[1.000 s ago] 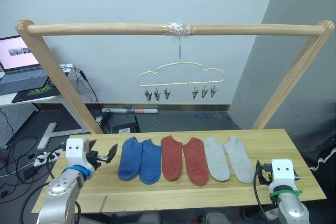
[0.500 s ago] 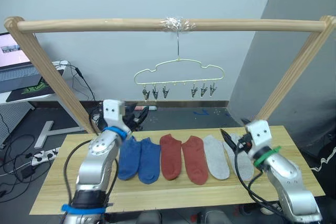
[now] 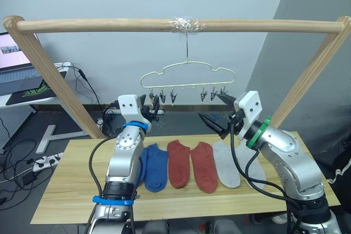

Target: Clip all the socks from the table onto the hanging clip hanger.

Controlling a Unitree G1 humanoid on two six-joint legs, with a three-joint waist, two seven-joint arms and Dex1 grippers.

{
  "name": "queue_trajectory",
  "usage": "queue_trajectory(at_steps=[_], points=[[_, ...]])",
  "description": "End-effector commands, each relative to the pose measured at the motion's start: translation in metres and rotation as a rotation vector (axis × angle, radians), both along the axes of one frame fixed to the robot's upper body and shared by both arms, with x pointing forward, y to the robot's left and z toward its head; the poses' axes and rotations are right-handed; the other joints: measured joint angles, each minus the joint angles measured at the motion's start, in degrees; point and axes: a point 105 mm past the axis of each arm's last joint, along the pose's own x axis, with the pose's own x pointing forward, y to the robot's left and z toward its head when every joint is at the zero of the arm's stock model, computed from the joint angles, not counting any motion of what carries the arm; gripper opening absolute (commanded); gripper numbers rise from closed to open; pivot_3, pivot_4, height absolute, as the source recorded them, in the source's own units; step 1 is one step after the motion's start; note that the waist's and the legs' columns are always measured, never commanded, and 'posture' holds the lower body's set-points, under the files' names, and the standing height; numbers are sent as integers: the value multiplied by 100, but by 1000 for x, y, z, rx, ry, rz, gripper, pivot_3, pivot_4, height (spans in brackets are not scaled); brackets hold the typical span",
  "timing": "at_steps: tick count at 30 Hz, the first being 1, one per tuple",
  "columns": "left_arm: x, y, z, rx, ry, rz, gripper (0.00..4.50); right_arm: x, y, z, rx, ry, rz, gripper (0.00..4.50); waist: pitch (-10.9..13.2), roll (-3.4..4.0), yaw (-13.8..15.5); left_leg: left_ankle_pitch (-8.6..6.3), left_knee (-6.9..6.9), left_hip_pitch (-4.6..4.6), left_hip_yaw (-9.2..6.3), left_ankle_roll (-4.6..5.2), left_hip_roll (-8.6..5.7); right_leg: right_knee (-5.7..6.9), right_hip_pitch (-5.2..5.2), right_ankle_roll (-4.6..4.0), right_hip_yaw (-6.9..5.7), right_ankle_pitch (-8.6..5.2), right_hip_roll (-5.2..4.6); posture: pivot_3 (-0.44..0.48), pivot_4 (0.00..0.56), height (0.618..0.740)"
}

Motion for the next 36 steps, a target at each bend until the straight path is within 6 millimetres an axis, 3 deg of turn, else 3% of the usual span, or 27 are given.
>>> queue_trajectory(at_steps=[1, 17, 27, 36], points=[[4, 3, 8, -4, -38, -3, 2389, -3, 7, 17, 28, -54, 14, 4500, 0, 0, -2, 0, 0, 0, 0, 0, 0, 0, 0, 1, 0, 0, 0, 84, 66, 740], [27, 5, 15, 23, -67, -57, 2389, -4, 10, 29, 41, -65, 20, 4500, 75, -44, -19, 0, -2, -2, 0, 0, 0, 0, -5, 3, -3, 1, 0, 75, 84, 740], [27, 7, 23, 61, -105, -81, 2389, -3, 9, 29, 48, -57, 14, 4500, 124, -43, -36, 0, -3, -6, -1, 0, 0, -1, -8, 3, -3, 0, 0, 81, 89, 740], [27, 3, 17, 61, -72, -168, 2389, -1, 7, 28, 55, -48, 2, 4500, 144, -42, -41, 0, -3, -8, -1, 0, 1, -1, -11, 7, -4, -2, 0, 80, 92, 740]])
